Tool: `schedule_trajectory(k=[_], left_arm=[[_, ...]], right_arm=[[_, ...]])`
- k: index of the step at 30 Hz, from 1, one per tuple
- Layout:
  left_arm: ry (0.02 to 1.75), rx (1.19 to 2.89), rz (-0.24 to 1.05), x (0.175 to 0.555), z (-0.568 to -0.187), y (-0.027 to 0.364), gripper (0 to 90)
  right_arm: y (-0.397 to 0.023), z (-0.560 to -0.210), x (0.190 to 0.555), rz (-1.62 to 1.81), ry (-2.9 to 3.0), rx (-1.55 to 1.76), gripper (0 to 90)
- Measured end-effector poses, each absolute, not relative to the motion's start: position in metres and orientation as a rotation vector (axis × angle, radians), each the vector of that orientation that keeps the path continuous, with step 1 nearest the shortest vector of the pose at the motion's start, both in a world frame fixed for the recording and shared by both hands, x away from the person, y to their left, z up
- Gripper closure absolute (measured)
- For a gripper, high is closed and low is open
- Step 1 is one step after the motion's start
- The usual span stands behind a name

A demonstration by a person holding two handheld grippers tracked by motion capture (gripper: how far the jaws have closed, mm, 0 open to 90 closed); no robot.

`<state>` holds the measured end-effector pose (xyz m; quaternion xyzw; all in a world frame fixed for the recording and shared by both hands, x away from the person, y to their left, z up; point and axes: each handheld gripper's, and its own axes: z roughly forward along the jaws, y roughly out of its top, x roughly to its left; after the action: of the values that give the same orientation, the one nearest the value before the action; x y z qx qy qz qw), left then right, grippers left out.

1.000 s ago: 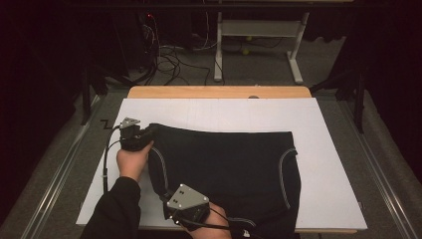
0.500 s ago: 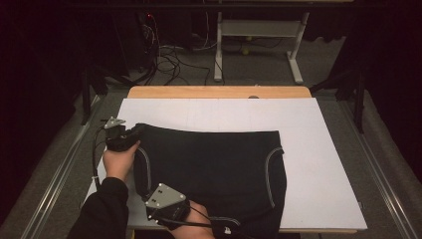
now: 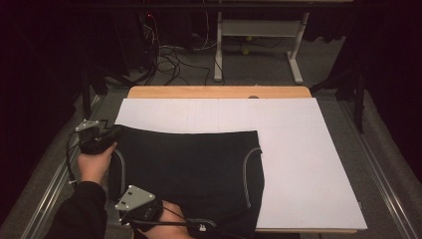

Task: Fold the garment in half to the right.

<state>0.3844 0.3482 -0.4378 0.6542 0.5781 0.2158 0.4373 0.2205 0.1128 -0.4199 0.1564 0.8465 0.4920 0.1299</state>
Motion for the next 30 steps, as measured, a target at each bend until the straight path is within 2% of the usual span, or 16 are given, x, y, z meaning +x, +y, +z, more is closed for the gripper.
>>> schedule_trajectory(k=[6, 14, 30], left_arm=[[1.45, 1.619, 0.531, 0.379, -0.438, 0.354, 74.2], [1.428, 1.616, 0.558, 0.376, -0.423, 0.333, 74.0], [1.371, 1.694, 0.578, 0.388, -0.408, 0.225, 74.0]], right_arm=[[0.119, -0.421, 0.218, 1.429, 2.471, 0.431, 76.5], [0.101, -0.415, 0.216, 1.458, 2.434, 0.442, 76.5], [0.009, -0.412, 0.21, 1.55, 2.309, 0.537, 76.5]])
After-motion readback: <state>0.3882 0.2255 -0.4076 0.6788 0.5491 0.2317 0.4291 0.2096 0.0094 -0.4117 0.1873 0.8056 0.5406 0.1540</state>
